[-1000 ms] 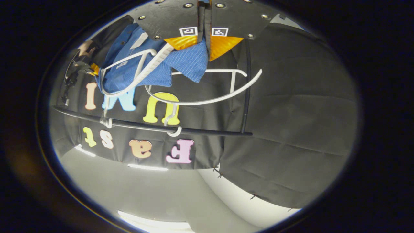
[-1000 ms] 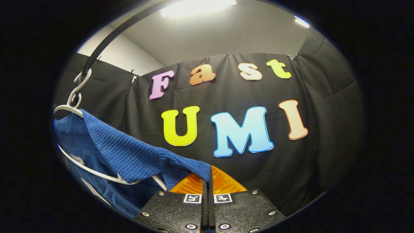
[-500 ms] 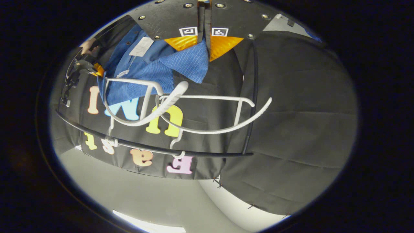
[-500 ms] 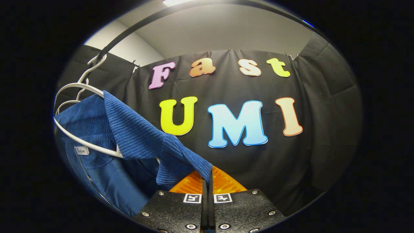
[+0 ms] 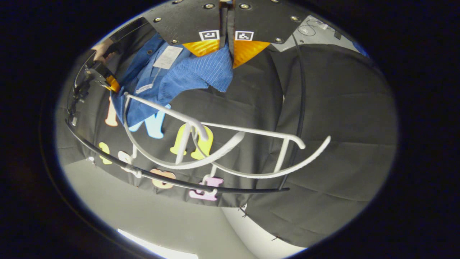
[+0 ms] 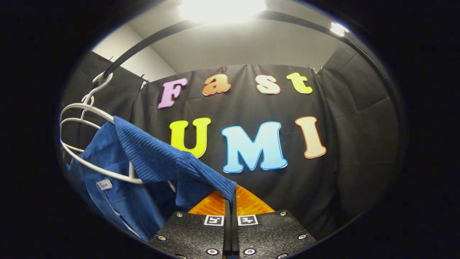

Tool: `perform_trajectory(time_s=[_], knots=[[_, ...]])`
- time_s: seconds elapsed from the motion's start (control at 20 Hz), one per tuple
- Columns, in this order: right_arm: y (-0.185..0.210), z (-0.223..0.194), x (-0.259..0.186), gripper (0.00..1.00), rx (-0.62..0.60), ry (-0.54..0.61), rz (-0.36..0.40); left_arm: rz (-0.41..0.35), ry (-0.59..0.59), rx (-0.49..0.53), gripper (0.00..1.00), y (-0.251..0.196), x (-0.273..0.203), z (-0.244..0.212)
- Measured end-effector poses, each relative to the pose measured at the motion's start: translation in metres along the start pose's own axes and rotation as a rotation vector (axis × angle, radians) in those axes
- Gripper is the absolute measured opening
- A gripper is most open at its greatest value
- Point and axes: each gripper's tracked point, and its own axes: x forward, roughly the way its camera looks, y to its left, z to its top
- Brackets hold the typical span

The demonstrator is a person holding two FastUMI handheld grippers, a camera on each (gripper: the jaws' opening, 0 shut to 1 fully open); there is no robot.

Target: Grasp the clothes on the hanger with both hands and then place them into the laundry hamper below.

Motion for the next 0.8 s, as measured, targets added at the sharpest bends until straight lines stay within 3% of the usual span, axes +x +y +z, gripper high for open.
perform_trajectory(time_s=[0.35, 0.4, 0.5, 0.6, 0.8], knots=[[-0.051, 0.013, 0.003, 0.0, -0.073, -0.039, -0.164, -0.09, -0.017, 0.036, 0.01, -0.033, 0.016, 0.012], [-0.054, 0.011, 0.001, 0.0, -0.092, -0.029, -0.172, -0.098, -0.005, 0.038, 0.06, -0.035, 0.017, 0.01], [-0.055, 0.007, -0.007, 0.0, -0.112, -0.016, -0.171, -0.125, 0.033, 0.043, 0.06, -0.044, 0.018, 0.0], [-0.06, 0.006, -0.015, 0.0, -0.147, -0.015, -0.176, -0.144, 0.056, 0.058, 0.01, -0.052, 0.016, -0.008], [-0.073, -0.003, -0.032, 0.0, -0.202, 0.029, -0.182, -0.166, 0.082, 0.041, 0.01, -0.059, 0.007, -0.017]])
